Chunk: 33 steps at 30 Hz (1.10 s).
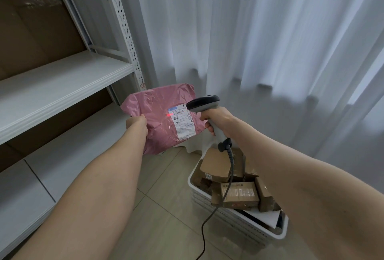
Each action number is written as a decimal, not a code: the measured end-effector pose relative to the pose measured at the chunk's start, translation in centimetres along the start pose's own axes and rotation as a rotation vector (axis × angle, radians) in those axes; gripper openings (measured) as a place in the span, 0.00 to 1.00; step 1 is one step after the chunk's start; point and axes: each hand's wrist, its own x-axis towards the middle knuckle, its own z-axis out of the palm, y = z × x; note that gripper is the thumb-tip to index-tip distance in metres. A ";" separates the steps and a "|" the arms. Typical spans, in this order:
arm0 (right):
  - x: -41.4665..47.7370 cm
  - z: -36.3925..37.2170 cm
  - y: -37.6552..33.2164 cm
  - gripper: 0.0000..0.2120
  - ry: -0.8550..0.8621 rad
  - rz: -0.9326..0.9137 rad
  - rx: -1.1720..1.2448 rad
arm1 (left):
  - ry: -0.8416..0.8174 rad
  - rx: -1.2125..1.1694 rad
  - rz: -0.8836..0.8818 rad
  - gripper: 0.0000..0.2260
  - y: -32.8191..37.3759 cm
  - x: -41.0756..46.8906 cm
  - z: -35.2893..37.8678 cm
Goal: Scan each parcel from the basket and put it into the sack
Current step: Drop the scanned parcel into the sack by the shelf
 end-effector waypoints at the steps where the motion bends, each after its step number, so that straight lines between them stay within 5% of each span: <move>1: 0.0 0.1 -0.1 0.09 0.002 -0.005 0.005 | 0.002 -0.002 -0.002 0.20 0.0 0.2 -0.1; 33: -0.4 4.7 -1.4 0.03 -0.024 -0.023 -0.005 | -0.001 -0.036 -0.004 0.18 0.7 2.3 -3.8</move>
